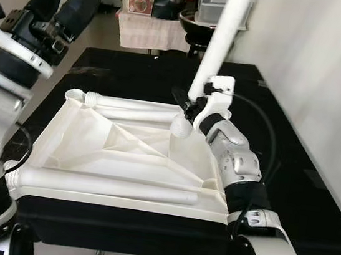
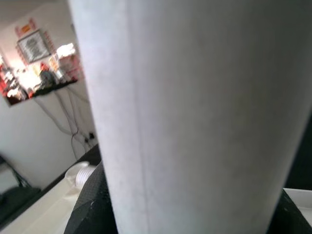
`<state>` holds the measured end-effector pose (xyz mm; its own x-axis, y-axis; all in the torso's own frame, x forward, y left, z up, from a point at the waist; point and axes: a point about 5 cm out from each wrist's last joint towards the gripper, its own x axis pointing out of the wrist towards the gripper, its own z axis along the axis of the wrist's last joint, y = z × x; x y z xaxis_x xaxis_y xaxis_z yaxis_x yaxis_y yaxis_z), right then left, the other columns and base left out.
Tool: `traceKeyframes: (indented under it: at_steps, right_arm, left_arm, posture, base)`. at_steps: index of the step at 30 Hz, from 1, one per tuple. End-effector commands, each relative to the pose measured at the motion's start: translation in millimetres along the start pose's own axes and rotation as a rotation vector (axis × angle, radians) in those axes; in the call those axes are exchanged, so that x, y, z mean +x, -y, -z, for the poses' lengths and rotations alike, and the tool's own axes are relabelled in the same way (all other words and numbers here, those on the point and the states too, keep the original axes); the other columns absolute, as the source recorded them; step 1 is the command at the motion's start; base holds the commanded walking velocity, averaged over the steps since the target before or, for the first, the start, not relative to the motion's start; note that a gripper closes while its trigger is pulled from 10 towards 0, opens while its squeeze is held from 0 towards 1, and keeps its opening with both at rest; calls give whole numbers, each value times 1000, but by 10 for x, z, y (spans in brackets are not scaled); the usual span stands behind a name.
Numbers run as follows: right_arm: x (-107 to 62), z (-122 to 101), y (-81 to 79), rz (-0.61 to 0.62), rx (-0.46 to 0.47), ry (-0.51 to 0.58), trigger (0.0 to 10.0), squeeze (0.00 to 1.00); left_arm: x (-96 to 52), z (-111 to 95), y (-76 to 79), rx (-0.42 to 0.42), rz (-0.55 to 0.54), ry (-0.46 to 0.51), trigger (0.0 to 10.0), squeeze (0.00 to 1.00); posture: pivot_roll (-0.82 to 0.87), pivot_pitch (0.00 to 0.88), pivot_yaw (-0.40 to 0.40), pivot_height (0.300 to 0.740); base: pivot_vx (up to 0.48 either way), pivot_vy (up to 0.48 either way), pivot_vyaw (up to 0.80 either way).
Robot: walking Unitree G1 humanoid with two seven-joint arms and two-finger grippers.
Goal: Building children table
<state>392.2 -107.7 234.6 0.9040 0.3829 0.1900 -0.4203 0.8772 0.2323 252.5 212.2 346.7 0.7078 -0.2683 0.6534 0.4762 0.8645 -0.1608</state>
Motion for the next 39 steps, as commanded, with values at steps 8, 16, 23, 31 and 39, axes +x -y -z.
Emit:
traceKeyframes:
  at_steps: [8, 16, 23, 31, 39]
  right_arm:
    - [-352, -59, -190, -305, -72, 54, 10000, 0]
    - [-477, 184, -241, -292, -109, -21, 10000, 0]
    - [-680, 422, -391, -339, -86, -72, 10000, 0]
    - [-770, 380, -487, -453, 6, -70, 10000, 0]
    - [-764, 323, -404, -492, -57, -74, 10000, 0]
  left_arm:
    - [-967, 1335, -33, 136, -288, -624, 10000, 0]
    - [-1111, 1503, 8, 250, -330, -732, 10000, 0]
    - [-1155, 1536, 98, 308, -295, -691, 10000, 0]
    - [-1185, 1535, 175, 300, -247, -678, 10000, 0]
    - [-1281, 1647, 362, 230, -146, -739, 10000, 0]
  posture:
    - [-154, 23, -21, 740]
    - [-152, 24, -22, 740]
    - [-158, 8, -12, 740]
    - [-159, 0, -5, 740]
    - [-160, 0, 0, 740]
  base:
    - [0, 0, 0]
    - [0, 0, 0]
    - [0, 0, 0]
    - [0, -360, 0]
    - [0, -480, 0]
